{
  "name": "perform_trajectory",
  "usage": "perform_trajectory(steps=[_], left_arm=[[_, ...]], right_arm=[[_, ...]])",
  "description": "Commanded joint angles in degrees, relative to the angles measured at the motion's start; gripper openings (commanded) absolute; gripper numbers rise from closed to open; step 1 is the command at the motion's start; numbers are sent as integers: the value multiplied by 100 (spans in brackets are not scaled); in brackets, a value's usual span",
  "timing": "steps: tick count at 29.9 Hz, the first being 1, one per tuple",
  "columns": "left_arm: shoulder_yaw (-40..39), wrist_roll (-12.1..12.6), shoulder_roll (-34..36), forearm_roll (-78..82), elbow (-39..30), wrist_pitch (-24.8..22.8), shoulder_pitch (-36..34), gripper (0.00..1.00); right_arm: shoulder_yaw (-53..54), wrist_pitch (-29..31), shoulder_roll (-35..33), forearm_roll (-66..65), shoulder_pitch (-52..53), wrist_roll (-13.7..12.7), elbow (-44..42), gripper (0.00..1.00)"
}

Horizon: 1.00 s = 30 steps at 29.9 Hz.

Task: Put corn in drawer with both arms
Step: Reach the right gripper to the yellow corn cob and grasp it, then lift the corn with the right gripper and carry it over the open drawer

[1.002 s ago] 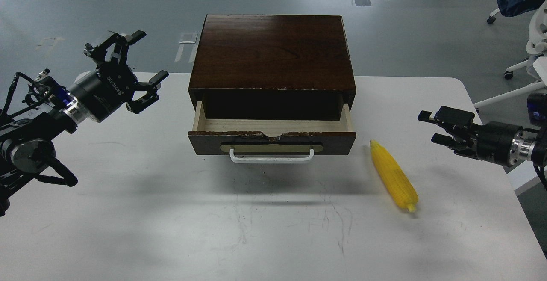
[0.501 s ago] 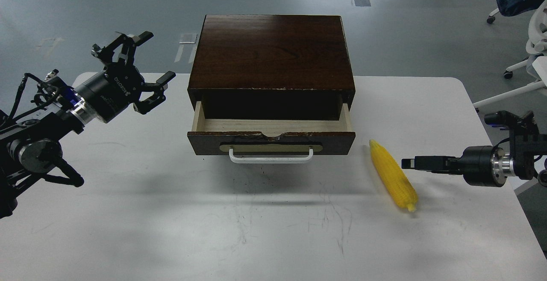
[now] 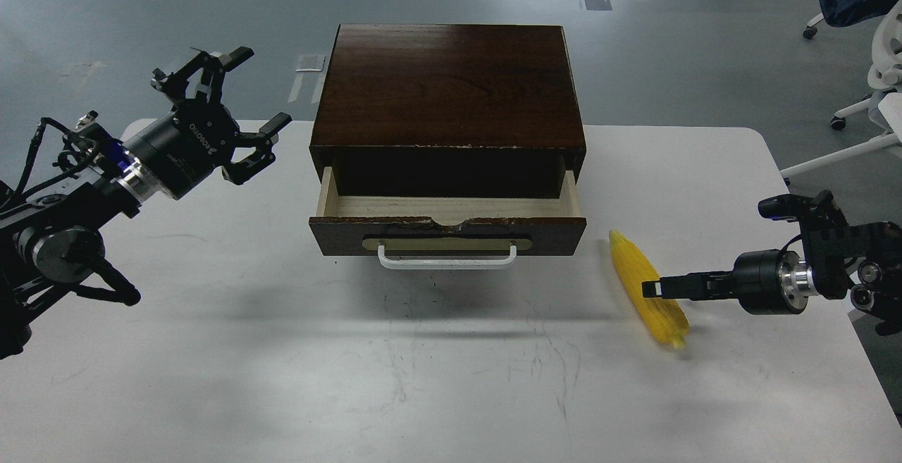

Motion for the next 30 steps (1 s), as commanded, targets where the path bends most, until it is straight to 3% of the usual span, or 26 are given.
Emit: perform_trajectory(steps=[1, 6, 9, 11, 15, 17, 23, 30], left_arm=[[-1, 0, 9, 0, 0, 0, 0, 98], [-1, 0, 53, 9, 0, 0, 0, 98], [-1, 0, 53, 9, 0, 0, 0, 98], [-1, 0, 53, 9, 0, 0, 0, 98], [-1, 0, 53, 9, 0, 0, 0, 98], [-1, 0, 62, 9, 0, 0, 0, 98], [-1, 0, 62, 9, -8, 0, 0, 98], [-27, 0, 71, 17, -17, 0, 0, 98]], right_arm=[[-124, 1, 60, 0, 50, 0, -8, 90], [-264, 1, 86, -18, 50, 0, -16, 85], [-273, 1, 86, -35, 50, 0, -16, 74], [-282, 1, 86, -114, 50, 0, -16, 57], [-352, 1, 77, -123, 58, 0, -16, 40], [-422, 1, 42, -123, 94, 0, 1, 9], [-387, -8, -177, -123, 295, 0, 106, 8], [-361, -8, -880, -123, 1349, 0, 563, 9]])
